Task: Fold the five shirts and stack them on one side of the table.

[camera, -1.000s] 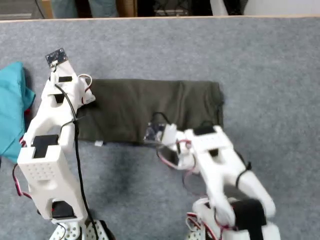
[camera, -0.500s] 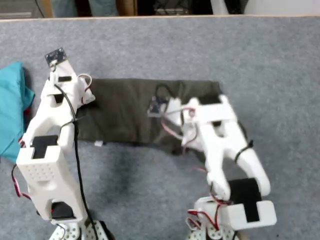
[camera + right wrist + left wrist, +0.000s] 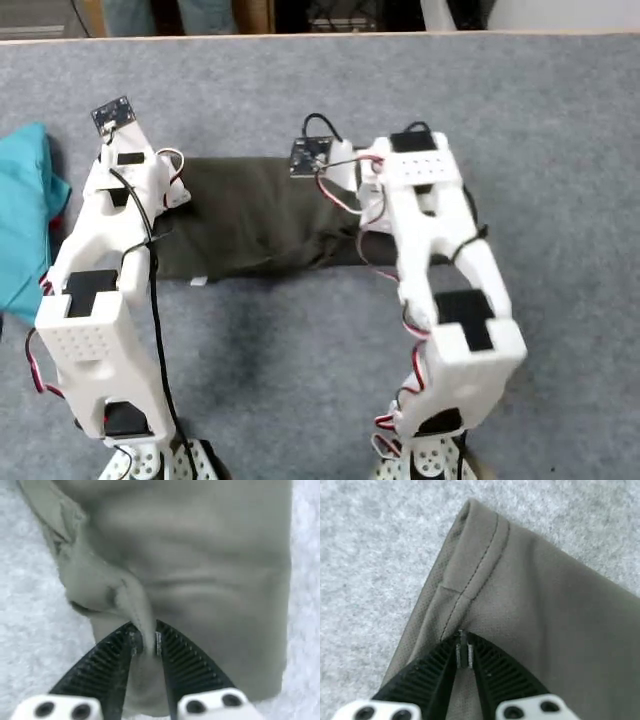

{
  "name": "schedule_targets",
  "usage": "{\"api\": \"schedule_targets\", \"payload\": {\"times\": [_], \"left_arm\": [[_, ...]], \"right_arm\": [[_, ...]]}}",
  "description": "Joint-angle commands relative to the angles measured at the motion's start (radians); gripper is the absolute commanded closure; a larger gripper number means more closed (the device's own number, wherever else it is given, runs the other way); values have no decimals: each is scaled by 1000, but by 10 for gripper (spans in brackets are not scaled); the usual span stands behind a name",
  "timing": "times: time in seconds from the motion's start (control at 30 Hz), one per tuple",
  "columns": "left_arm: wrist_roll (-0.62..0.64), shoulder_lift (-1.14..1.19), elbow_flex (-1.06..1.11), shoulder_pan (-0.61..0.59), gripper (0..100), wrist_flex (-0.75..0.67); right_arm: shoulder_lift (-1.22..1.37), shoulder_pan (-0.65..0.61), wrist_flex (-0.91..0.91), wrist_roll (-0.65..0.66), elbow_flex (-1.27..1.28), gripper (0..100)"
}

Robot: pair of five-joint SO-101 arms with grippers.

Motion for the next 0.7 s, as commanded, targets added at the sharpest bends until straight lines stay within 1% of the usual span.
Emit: {"api": "schedule_targets", "payload": {"times": [0.0,0.1,0.17,0.2,0.3,0.43,0.47,0.5,0.57,0.6,0.67], "left_arm": [[11,2,-31,-1,965,-2],[11,2,-31,1,965,-2],[11,2,-31,1,965,-2],[11,2,-31,1,965,-2],[11,2,-31,1,965,-2],[11,2,-31,1,965,-2],[11,2,-31,-1,965,-2],[11,2,-31,-1,965,-2],[11,2,-31,-1,965,-2],[11,2,-31,-1,965,-2],[11,2,-31,-1,965,-2]], "right_arm": [[87,-40,2,18,-128,979],[183,-57,2,18,-222,951],[237,-60,3,15,-294,904],[255,-60,3,-6,-334,874],[275,-38,3,-186,-447,811],[275,0,8,-393,-585,799],[275,8,37,-419,-616,800],[275,9,89,-408,-641,800],[275,6,267,-334,-694,807],[275,3,356,-308,-710,831],[277,6,480,-292,-739,939]]}}
